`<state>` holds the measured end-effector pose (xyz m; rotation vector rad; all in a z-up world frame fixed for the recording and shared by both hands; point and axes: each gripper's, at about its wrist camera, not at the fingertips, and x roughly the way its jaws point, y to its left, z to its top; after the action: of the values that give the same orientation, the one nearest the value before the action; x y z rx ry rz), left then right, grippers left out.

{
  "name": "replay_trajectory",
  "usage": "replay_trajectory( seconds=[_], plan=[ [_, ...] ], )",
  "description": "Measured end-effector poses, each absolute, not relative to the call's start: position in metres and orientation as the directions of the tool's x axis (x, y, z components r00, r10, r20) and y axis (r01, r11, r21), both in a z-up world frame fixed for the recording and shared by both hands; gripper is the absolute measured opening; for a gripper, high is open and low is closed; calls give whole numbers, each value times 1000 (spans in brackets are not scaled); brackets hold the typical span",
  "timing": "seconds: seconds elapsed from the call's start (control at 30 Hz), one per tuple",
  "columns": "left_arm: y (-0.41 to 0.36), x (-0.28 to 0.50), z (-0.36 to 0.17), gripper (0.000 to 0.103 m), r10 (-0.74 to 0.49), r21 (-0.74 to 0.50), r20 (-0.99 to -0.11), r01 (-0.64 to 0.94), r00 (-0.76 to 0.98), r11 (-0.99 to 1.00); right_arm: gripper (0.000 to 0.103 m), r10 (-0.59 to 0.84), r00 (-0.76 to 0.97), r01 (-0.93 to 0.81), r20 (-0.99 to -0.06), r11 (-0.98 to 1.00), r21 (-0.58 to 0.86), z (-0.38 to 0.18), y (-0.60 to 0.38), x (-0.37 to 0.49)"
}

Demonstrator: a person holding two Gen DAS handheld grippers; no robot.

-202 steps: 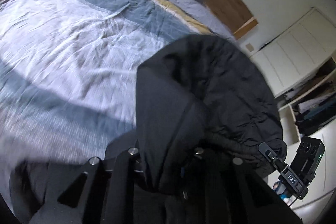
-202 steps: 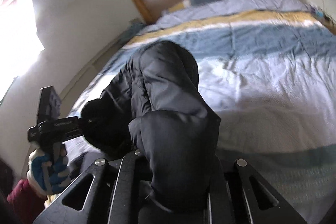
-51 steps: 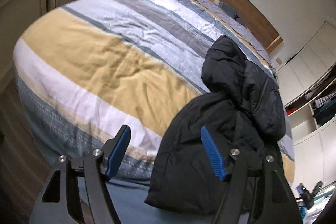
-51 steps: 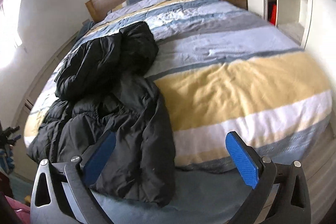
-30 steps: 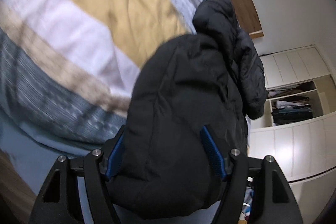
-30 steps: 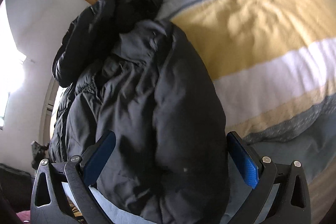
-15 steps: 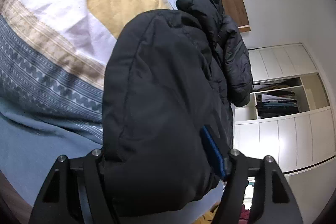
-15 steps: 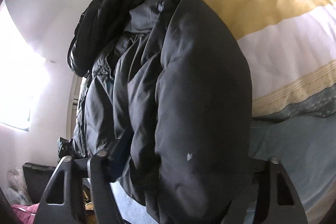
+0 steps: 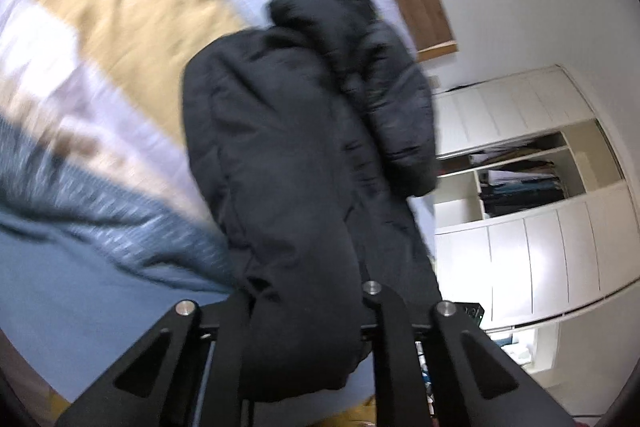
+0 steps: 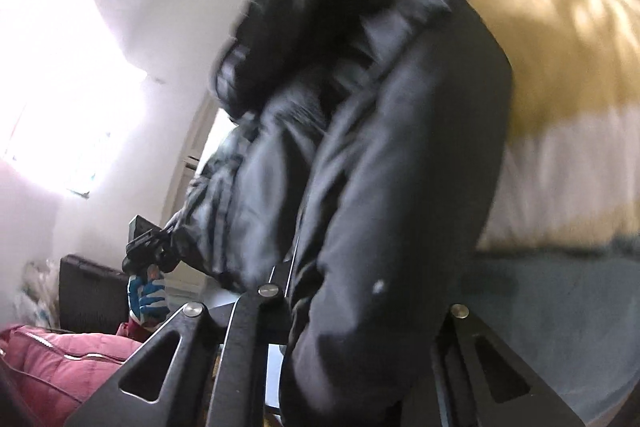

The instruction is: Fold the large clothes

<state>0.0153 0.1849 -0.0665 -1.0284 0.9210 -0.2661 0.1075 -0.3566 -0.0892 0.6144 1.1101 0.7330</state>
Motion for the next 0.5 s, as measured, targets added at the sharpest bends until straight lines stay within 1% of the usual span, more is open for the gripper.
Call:
replay_trajectory(
  seconds=[0.17,0.2,0.23,0.27,0.3,0.4,0.43,0.5],
  plan=[
    [183,33,-2,11,-587,-845,-450,-108,673,523,13,801,358,-300,-480,585,754,-36,-366,125],
    [183,37,9,11,-591,-853,-426,-88,685,514,13,807,375,-314,-455,573,757,-27,-369,128],
    [186,43,22,11,-597,-868,-389,-62,702,493,13,820,399,-327,-411,546,771,-16,-374,134],
    [188,47,28,11,-601,-880,-363,-49,712,472,13,830,413,-335,-376,522,785,-11,-378,138],
    [193,55,36,11,-609,-903,-313,-29,728,429,13,840,431,-342,-329,489,802,-3,-383,145],
    [207,78,46,11,-611,-944,-231,-22,757,330,13,855,469,-342,-222,408,847,10,-389,170],
    [215,91,48,11,-605,-959,-201,-29,771,282,13,856,477,-340,-199,388,857,12,-390,177],
    [223,111,51,12,-592,-974,-170,-44,788,220,13,857,491,-335,-155,350,874,19,-389,197]
  ],
)
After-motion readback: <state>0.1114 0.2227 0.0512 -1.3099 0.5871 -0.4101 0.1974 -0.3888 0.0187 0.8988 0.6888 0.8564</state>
